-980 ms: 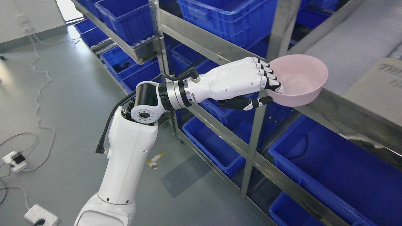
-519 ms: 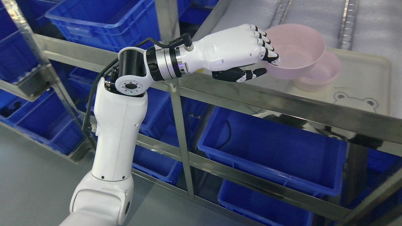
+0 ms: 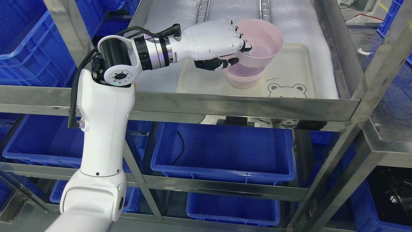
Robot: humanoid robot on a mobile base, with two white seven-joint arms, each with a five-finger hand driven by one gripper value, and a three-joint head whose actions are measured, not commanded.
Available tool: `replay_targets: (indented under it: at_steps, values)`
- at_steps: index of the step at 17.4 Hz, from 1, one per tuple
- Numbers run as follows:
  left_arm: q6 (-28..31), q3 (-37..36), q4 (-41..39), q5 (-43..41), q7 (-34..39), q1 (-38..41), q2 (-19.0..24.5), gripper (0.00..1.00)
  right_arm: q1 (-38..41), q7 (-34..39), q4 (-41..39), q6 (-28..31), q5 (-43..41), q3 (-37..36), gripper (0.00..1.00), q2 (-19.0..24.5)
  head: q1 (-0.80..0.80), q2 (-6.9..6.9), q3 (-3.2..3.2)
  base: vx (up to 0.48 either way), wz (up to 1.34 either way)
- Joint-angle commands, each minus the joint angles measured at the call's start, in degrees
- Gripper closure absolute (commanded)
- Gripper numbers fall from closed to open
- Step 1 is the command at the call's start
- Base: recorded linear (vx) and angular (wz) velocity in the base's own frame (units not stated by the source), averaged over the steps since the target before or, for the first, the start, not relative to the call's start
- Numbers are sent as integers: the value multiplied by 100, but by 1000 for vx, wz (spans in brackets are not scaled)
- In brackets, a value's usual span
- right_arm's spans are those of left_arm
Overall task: Stack pink IKEA bowl on shelf middle layer
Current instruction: 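Move the held bowl over the pink bowl on the middle shelf tray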
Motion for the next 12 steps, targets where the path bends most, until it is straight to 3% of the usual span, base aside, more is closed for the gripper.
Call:
replay_targets:
  at_steps: [1, 12]
  values:
    - [-3, 266, 142, -374, -12, 36, 325, 98, 26, -4, -100, -2, 0, 0, 0, -100, 0, 0, 0, 30, -180]
    - [-3, -7, 695, -453, 58, 265, -122, 97, 26, -4, -100, -2, 0, 0, 0, -100, 0, -1, 0, 7, -49]
